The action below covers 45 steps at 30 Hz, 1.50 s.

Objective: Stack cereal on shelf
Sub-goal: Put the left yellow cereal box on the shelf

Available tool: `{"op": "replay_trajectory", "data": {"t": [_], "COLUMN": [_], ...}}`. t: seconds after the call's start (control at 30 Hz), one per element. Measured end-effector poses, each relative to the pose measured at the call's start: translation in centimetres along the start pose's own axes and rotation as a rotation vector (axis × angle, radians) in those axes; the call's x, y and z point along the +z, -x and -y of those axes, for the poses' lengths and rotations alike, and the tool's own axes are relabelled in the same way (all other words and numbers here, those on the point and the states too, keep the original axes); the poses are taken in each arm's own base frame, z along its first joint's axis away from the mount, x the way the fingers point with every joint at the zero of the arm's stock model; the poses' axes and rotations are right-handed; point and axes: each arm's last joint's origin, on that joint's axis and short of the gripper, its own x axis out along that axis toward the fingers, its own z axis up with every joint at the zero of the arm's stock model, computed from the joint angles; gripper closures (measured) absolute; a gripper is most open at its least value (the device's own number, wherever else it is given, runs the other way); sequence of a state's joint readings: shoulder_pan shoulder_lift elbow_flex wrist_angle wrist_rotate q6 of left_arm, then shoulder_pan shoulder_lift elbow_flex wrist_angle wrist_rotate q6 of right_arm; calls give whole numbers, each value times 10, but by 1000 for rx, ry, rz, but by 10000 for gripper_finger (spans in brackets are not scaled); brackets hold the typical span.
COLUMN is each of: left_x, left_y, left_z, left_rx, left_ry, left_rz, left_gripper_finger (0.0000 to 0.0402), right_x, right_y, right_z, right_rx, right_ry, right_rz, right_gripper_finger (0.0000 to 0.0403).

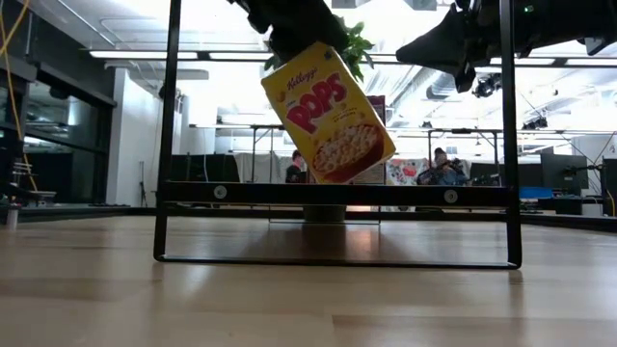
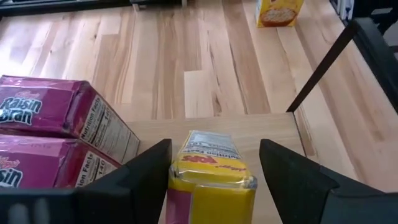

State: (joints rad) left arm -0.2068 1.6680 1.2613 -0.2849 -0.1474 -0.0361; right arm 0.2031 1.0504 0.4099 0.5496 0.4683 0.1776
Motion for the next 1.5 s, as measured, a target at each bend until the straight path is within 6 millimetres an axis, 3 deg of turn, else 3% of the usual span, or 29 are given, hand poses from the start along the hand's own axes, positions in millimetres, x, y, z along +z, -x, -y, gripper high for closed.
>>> {"op": "replay_trajectory", "data": {"t": [0.57, 0.67, 0.9, 1.1, 1.33, 1.5], "left_x": [7, 10, -5, -54, -119, -149], "left_y": [2, 16, 67, 100, 100, 100], "left_z": [-4, -6, -16, -26, -29, -31], "left_rx": [-2, 0, 85, 154, 66, 79], "left_ry": [-62, -60, 23, 126, 259, 317], "left_rz": [61, 64, 42, 98, 194, 275], "left_gripper_finger": [167, 167, 167, 167, 167, 167], "right_x": [0, -1, -4, -3, -4, -5], "right_y": [0, 0, 0, 0, 0, 0], "right_z": [0, 0, 1, 0, 1, 1], "right_rx": [0, -1, -6, -6, -7, -9], "right_ry": [2, 6, 13, 12, 16, 20], "right_rz": [0, -6, -34, -33, -41, -49], "right_gripper_finger": [402, 402, 402, 402, 402, 402]}}
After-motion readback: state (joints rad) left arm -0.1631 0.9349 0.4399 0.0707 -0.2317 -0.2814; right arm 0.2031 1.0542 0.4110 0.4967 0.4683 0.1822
